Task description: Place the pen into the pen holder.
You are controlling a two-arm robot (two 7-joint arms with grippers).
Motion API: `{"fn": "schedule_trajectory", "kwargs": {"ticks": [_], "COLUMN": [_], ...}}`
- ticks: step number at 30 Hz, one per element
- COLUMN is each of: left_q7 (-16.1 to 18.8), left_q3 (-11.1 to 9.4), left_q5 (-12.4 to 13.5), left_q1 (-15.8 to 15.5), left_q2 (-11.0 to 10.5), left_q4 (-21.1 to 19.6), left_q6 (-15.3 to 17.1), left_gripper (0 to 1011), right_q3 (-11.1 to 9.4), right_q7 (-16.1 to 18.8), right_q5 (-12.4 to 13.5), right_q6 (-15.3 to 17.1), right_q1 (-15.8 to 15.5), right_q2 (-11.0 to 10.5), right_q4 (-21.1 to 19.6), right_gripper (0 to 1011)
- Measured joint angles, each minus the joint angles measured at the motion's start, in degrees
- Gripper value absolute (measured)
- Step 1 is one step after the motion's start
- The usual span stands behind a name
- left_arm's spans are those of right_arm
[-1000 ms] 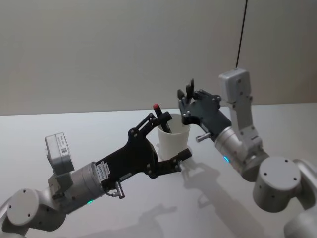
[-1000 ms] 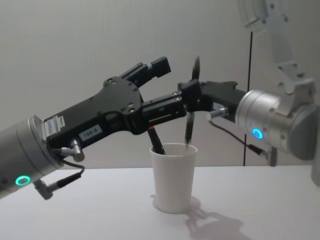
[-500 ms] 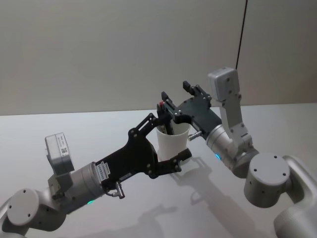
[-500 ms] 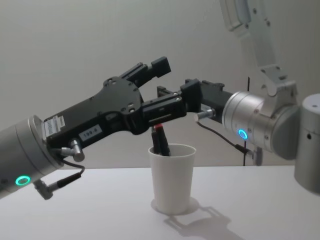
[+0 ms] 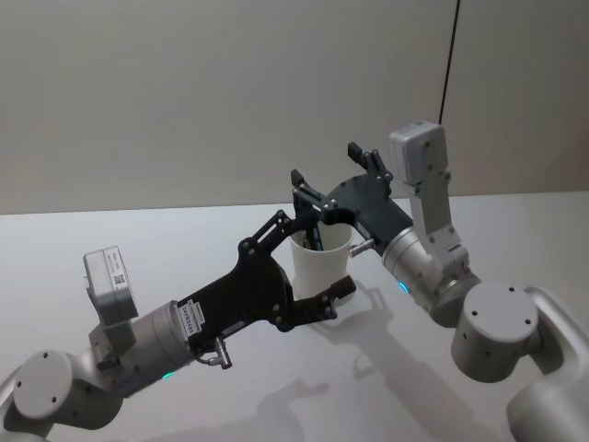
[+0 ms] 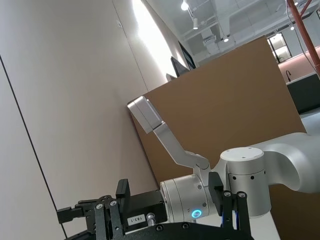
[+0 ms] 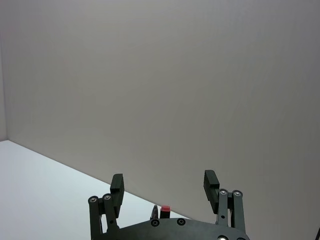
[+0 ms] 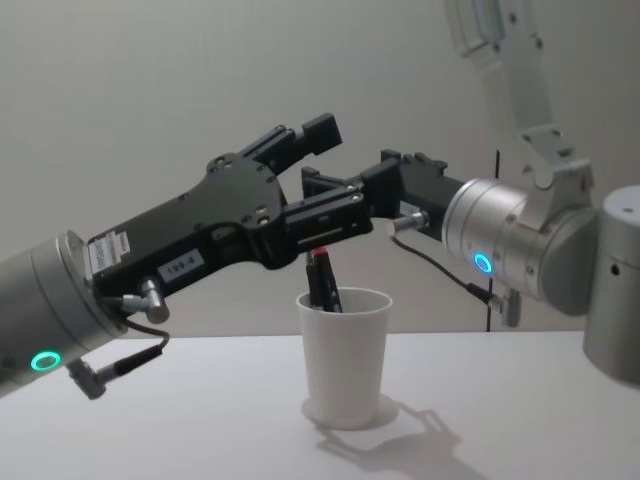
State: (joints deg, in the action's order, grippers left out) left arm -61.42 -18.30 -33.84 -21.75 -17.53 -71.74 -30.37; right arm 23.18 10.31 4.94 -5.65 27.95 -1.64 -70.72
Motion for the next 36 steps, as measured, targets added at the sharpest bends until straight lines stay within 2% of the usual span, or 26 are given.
{"fn": "schedule_trajectory", "kwargs": {"ticks": [36], "left_q7": [0.0], "left_q3": [0.0], "left_q5": [0.0], "left_q1": [0.0], "left_q2": [0.0], "left_q4": [0.0], "left_q6": [0.0], "left_gripper": [1000], "right_q3": [-0.2], "right_q7": [0.3], "right_q5": [0.5], "right_q6": [-0.8], "right_q1": [0.1], "right_q2": [0.0], "right_q4": [0.2], "right_gripper": [1002]}}
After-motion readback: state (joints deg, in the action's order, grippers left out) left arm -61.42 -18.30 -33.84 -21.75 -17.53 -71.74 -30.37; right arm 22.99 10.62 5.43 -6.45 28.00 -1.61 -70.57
